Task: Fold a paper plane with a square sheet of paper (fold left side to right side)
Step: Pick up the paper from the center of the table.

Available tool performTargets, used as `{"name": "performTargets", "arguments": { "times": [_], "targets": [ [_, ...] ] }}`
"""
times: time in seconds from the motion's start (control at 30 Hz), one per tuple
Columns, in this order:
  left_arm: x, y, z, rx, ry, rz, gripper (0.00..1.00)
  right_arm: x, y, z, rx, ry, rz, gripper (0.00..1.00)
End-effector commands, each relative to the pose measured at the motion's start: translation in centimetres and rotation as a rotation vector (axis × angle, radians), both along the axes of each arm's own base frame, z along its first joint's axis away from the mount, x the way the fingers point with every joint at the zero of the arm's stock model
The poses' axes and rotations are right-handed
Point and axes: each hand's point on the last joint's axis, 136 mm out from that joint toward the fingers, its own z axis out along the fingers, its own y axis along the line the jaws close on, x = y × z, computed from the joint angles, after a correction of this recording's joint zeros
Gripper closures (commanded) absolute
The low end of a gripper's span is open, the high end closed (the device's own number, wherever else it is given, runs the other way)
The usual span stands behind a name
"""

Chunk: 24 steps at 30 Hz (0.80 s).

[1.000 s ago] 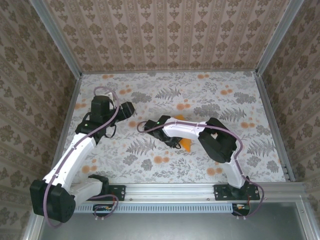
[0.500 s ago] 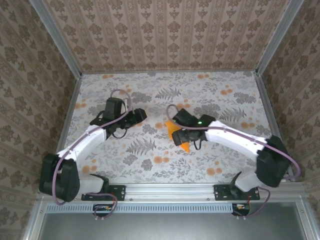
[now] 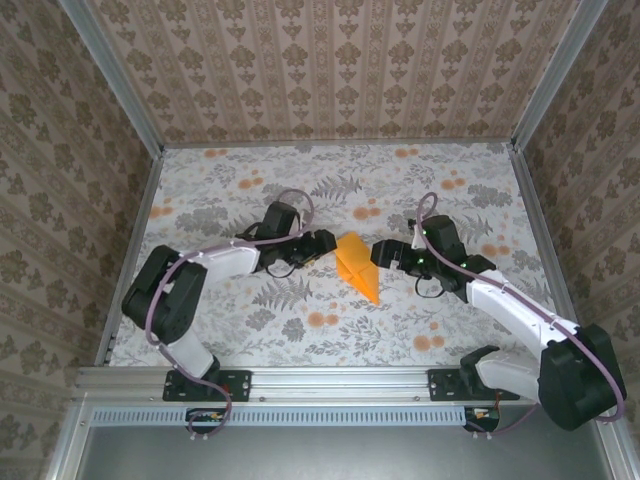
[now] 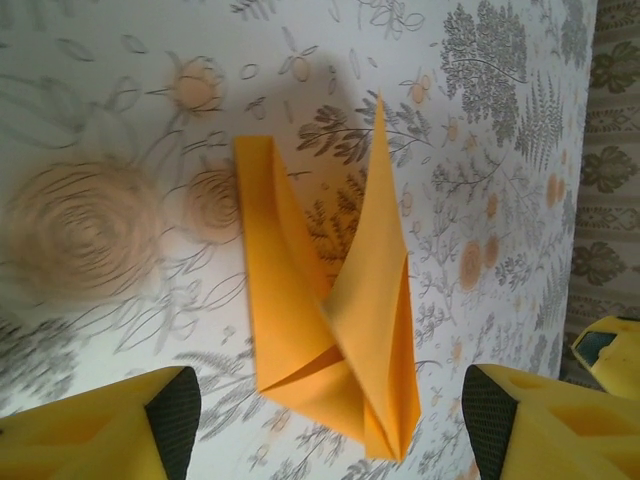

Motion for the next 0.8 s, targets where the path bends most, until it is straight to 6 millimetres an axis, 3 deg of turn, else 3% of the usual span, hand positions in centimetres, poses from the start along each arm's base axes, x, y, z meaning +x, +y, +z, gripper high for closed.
{"name": "performTargets", "arguments": {
  "times": [0.0,0.1,0.23,0.47,0.6,0.77],
  "targets": [
    [1.1,-2.6,1.7,-0.084,-0.031,-0.027,0.29,-0.1,1.0,1.8,0.118,-0.033,0.04,0.0],
    [1.6,-3.4,0.9,-0.087,-0.019,-0.038,0.34,-0.2,0.9,1.8,0.125,-0.031,0.044,0.0],
    [2.1,-3.8,0.1,-0.072,-0.018,-0.044,0.48,-0.2,0.8,1.6,0.14,-0.018,0.05,0.0],
    [2.3,-2.4,-0.2,-0.042,-0.065,-0.068,0.9,0.0,1.0,1.4,0.189,0.007,0.104,0.06],
    [1.8,-1.2,0.3,-0.064,-0.116,-0.123,0.99,0.7,0.9,0.9,0.191,0.014,0.16,0.14],
    [0.3,-0.4,1.3,-0.131,-0.153,-0.236,1.0,2.2,1.5,0.3,0.177,-0.007,0.253,0.22]
  ]
}}
